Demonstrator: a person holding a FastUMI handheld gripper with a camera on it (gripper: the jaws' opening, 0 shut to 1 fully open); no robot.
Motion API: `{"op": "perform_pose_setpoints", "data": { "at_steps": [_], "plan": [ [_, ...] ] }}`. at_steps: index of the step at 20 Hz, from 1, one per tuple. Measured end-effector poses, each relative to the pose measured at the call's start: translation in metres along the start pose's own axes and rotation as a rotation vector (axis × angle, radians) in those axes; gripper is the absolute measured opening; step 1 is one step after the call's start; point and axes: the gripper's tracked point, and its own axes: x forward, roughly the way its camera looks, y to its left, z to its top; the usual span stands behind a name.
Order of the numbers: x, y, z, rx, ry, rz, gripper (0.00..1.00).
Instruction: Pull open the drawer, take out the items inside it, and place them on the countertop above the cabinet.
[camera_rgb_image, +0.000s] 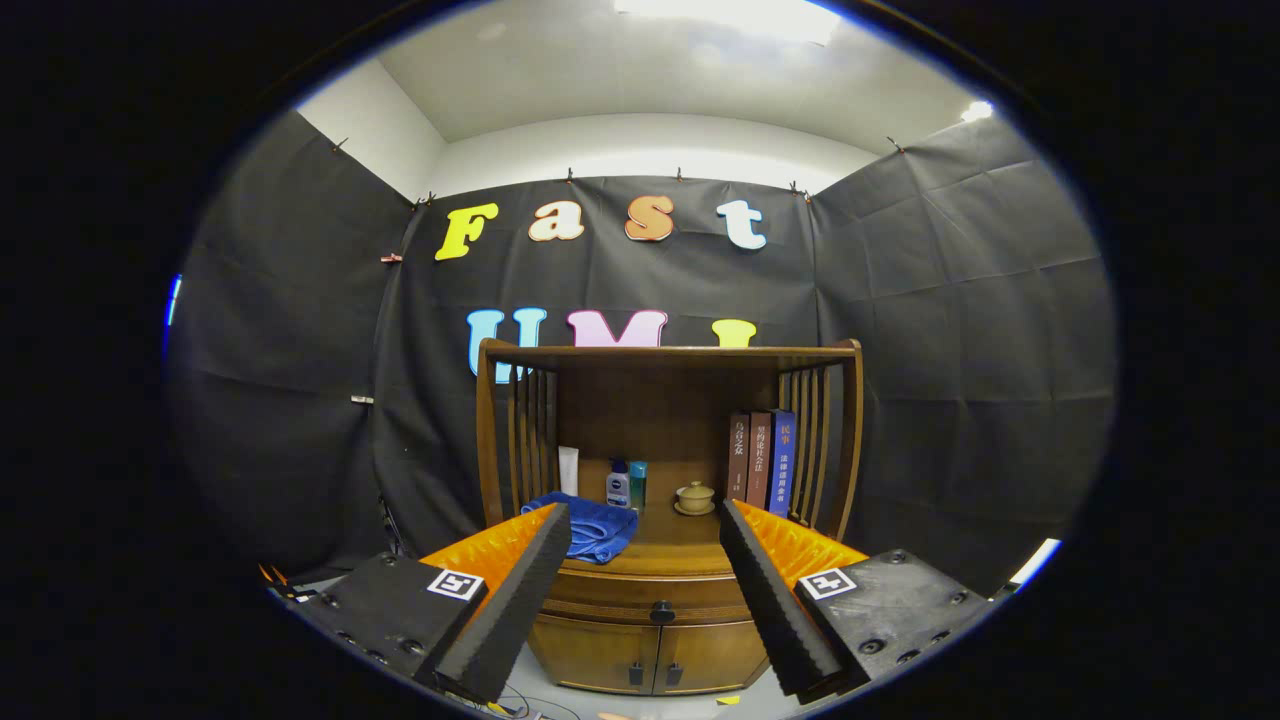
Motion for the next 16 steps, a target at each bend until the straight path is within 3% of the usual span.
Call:
{"op": "perform_pose_setpoints", "data": {
  "at_steps": [5,16],
  "plan": [
    [0.031,-0.001,-0.047,0.04,0.032,0.011,0.99],
    [0.103,-0.022,-0.189,0.053,0.208,-0.052,0.99]
  ]
}}
